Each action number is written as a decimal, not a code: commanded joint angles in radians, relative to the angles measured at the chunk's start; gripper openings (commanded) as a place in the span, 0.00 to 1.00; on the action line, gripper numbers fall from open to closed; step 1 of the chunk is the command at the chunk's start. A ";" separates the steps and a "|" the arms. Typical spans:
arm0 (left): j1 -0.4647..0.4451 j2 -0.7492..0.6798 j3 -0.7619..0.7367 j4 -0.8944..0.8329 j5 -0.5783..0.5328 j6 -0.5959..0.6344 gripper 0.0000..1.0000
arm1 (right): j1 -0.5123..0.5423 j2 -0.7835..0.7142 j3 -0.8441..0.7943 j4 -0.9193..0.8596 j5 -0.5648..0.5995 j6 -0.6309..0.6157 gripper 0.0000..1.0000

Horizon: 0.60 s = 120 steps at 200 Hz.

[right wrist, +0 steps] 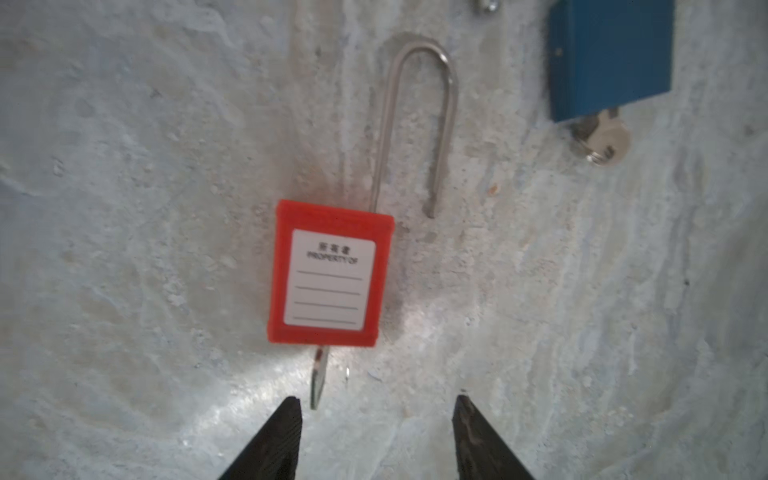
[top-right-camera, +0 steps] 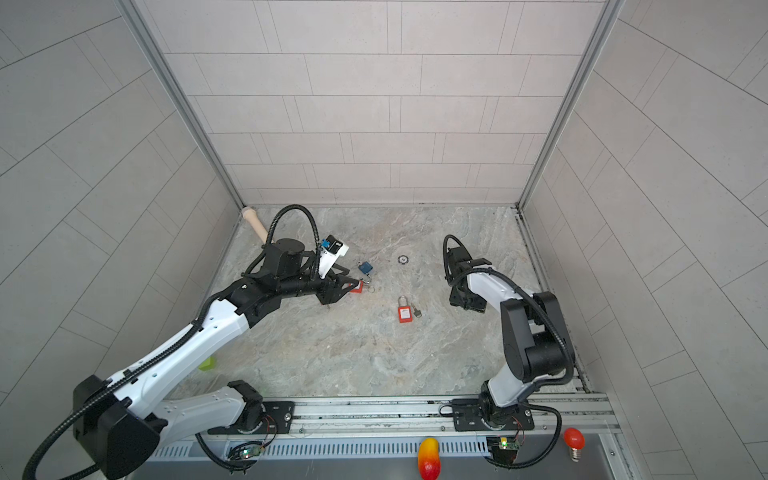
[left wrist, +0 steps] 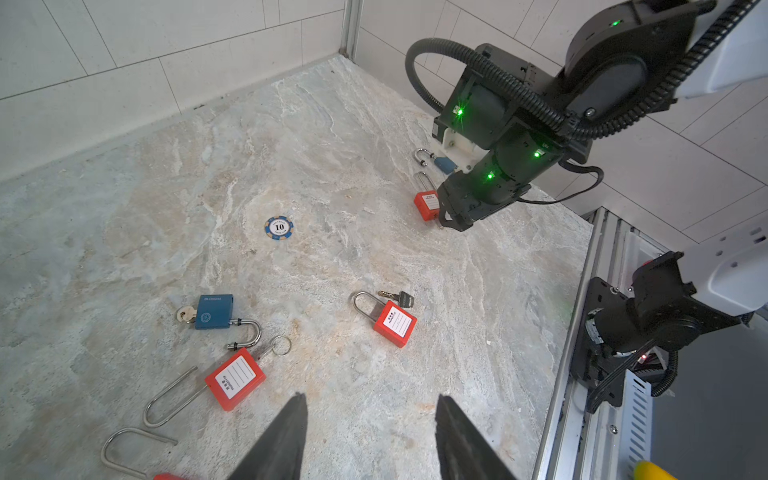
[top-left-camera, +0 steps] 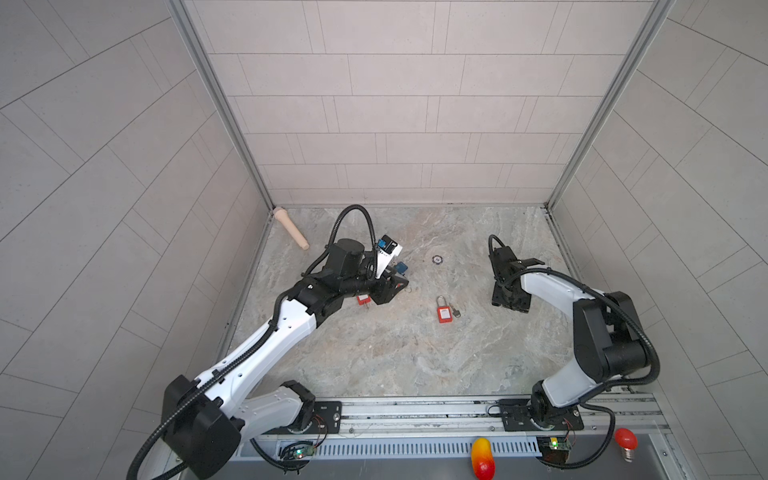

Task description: Lock with the key

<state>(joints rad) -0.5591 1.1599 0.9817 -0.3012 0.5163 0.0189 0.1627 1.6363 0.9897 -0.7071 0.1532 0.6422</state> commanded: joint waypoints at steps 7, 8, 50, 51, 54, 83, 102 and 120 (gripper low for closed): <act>-0.006 0.001 0.033 0.016 0.014 0.001 0.55 | -0.003 0.048 0.030 0.048 -0.068 -0.008 0.61; -0.007 0.001 0.033 0.016 0.014 0.001 0.55 | -0.003 0.049 0.030 0.051 -0.069 -0.007 0.61; -0.009 -0.002 0.021 0.014 0.007 -0.005 0.55 | -0.013 0.098 0.027 0.059 -0.027 0.034 0.62; -0.009 -0.002 0.021 0.014 0.007 -0.005 0.55 | -0.013 0.100 0.027 0.060 -0.027 0.035 0.62; -0.011 -0.002 0.021 0.014 0.006 -0.005 0.55 | -0.015 0.104 0.027 0.063 -0.027 0.038 0.62; -0.014 -0.007 0.011 0.013 -0.002 -0.006 0.55 | -0.018 0.109 0.005 0.107 -0.034 0.058 0.61; -0.016 -0.003 0.009 0.014 -0.006 -0.007 0.55 | -0.024 0.110 -0.002 0.117 -0.026 0.065 0.60; -0.022 0.004 0.012 0.014 -0.007 -0.007 0.55 | -0.035 0.111 -0.005 0.131 -0.034 0.065 0.59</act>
<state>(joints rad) -0.5713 1.1652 0.9817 -0.3012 0.5125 0.0158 0.1440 1.7206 1.0084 -0.5873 0.1055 0.6849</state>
